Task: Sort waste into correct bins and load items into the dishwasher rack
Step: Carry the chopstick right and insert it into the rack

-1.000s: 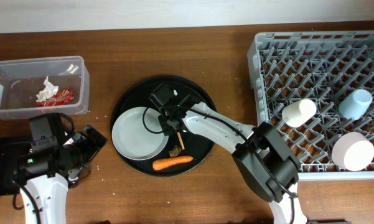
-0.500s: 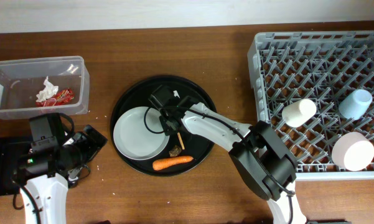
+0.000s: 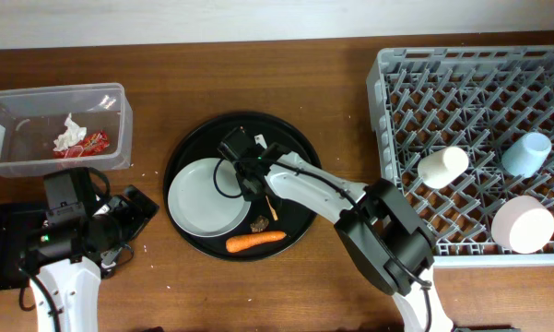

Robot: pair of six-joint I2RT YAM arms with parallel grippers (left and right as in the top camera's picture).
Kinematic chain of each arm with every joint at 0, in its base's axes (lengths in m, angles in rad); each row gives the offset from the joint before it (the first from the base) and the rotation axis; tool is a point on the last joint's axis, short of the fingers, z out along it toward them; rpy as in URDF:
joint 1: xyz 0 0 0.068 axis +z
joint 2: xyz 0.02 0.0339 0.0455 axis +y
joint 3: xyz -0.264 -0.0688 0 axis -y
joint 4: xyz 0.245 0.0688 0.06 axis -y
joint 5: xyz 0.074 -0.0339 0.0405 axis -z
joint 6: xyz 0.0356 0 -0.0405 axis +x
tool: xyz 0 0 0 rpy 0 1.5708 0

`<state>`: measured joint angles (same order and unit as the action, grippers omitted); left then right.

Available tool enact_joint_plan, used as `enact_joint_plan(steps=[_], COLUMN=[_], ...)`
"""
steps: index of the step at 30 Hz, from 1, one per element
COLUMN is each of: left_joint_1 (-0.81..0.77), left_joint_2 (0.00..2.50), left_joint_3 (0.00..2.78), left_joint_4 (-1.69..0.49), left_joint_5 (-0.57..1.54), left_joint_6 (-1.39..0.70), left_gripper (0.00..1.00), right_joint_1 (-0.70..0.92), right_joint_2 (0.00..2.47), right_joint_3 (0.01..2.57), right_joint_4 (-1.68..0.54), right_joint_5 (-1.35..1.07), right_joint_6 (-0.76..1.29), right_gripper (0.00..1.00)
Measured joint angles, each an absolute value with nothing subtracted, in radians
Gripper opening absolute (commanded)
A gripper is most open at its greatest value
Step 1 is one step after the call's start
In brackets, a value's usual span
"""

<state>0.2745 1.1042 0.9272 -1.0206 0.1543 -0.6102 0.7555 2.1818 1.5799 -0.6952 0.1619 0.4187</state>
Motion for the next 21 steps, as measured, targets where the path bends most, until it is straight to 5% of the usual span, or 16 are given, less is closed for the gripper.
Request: enact_joint_plan(steps=[6,11,15,21], left_joint_1=[0.274,0.274,0.274,0.274], left_joint_2=[1.104,1.104,1.104,1.104], left_joint_3=[0.927,0.927,0.927,0.927], left_joint_4=[-1.021,-1.021,-1.021,-1.021], left_joint_5=[0.154,0.154,0.154,0.154], left_joint_6=[-0.610,-0.610,-0.610,-0.610], left_gripper=[0.99,0.99,0.99,0.99], right_joint_1=[0.755,0.683,0.397,0.044], right_joint_2=[2.152,1.837,1.655,1.758], right_joint_3=[1.592,1.599,1.614,1.614], right_joint_4=[-0.786,-0.898,-0.944,-0.874], right_joint_5=[0.156,0.154,0.191,0.118], right_joint_6=[0.419,0.407,0.327,0.105], right_gripper=[0.04,0.04,0.04,0.04])
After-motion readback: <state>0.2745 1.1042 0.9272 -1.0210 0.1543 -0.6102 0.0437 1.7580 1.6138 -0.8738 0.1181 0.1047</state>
